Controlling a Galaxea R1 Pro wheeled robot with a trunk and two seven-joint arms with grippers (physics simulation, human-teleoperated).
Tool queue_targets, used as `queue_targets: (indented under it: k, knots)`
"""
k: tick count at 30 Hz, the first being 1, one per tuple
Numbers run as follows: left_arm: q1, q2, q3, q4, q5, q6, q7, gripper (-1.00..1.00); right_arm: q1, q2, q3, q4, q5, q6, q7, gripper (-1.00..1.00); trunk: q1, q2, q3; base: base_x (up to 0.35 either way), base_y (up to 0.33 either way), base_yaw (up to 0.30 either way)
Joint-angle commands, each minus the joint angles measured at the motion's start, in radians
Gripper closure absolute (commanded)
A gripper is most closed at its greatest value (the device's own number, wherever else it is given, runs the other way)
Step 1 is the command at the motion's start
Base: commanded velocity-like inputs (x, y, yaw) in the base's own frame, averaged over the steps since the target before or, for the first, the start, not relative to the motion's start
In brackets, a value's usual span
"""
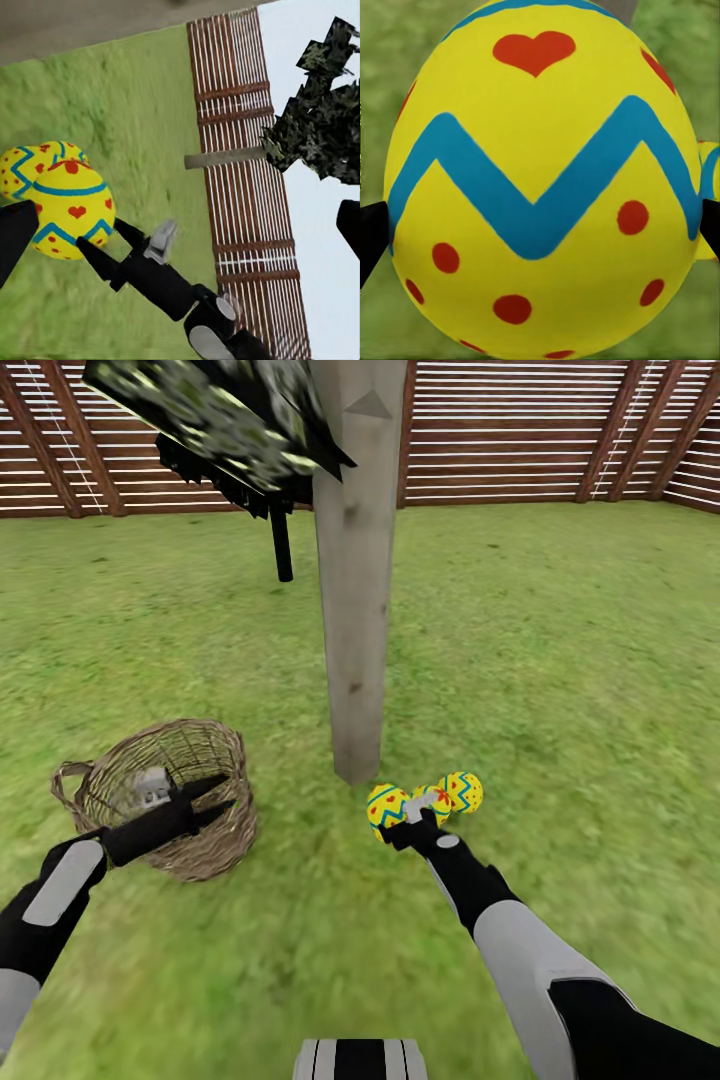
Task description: Take the three Easter eggs out of the wicker basket on the lawn in the garden, then place them on the lawn next to a single tree (choose any tree) so that all three eggs are next to the same tree and none are left in the basket.
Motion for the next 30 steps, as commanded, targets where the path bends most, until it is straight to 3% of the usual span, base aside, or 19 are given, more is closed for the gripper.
queue_targets:
  k: [1,3,5,8,11,16,18,22,24,27,30]
  knots:
    - [-0.001,-0.039,-0.029,-0.082,-0.002,0.006,0.002,-1.0,0.0,0.001,-0.003,0.007,0.006,0.006,0.004,1.0,0.0,0.0,-0.001,0.0,0.0,0.0]
    - [-0.005,-0.095,-0.04,-0.126,-0.004,0.008,0.004,-1.0,0.0,0.001,-0.003,0.011,0.006,0.006,0.0,1.0,0.0,0.0,-0.001,0.0,0.0,0.0]
    - [-0.011,-0.118,-0.042,-0.136,-0.006,0.005,0.004,-1.0,0.0,0.001,-0.003,0.013,0.006,0.006,-0.002,1.0,0.0,0.0,-0.001,0.0,0.0,0.0]
    - [-0.011,-0.131,-0.043,-0.134,-0.003,-0.006,-0.001,-1.0,0.0,0.001,-0.003,0.032,0.006,0.006,-0.018,1.0,0.0,0.0,-0.001,0.0,0.0,0.0]
    - [-0.007,-0.136,-0.043,-0.134,0.002,-0.008,-0.006,-1.0,0.0,0.001,-0.002,0.045,0.006,-0.003,-0.095,1.0,0.0,0.0,-0.001,0.0,0.0,0.0]
    - [-0.005,-0.14,-0.055,-0.131,0.003,-0.009,-0.005,-1.0,0.004,0.001,0.01,0.135,0.007,-0.105,-0.169,1.0,0.0,0.0,-0.001,0.0,0.0,0.0]
    - [-0.005,-0.14,-0.078,-0.131,0.005,-0.01,-0.003,-1.0,0.006,0.001,0.011,0.157,0.008,-0.118,-0.179,1.0,0.0,0.0,-0.001,0.002,0.0,0.0]
    - [-0.005,-0.14,-0.085,-0.13,0.006,-0.01,-0.005,-1.0,0.007,0.001,0.013,0.167,0.008,-0.134,-0.178,1.0,0.0,0.0,-0.001,0.039,0.0,0.0]
    - [-0.005,-0.14,-0.086,-0.13,0.006,-0.01,-0.005,-1.0,0.007,0.001,0.042,0.167,0.008,-0.135,-0.175,1.0,0.0,0.0,-0.001,0.009,0.0,0.0]
    - [-0.005,-0.14,-0.086,-0.131,0.005,-0.01,-0.005,-1.0,0.008,0.001,0.137,0.169,0.008,-0.136,-0.174,1.0,0.0,0.0,-0.001,0.166,0.0,0.0]
    - [-0.005,-0.141,-0.087,-0.133,0.005,-0.01,-0.006,-1.0,0.008,0.001,0.161,0.179,0.008,-0.137,-0.174,1.0,0.0,0.0,-0.001,0.144,0.0,0.0]
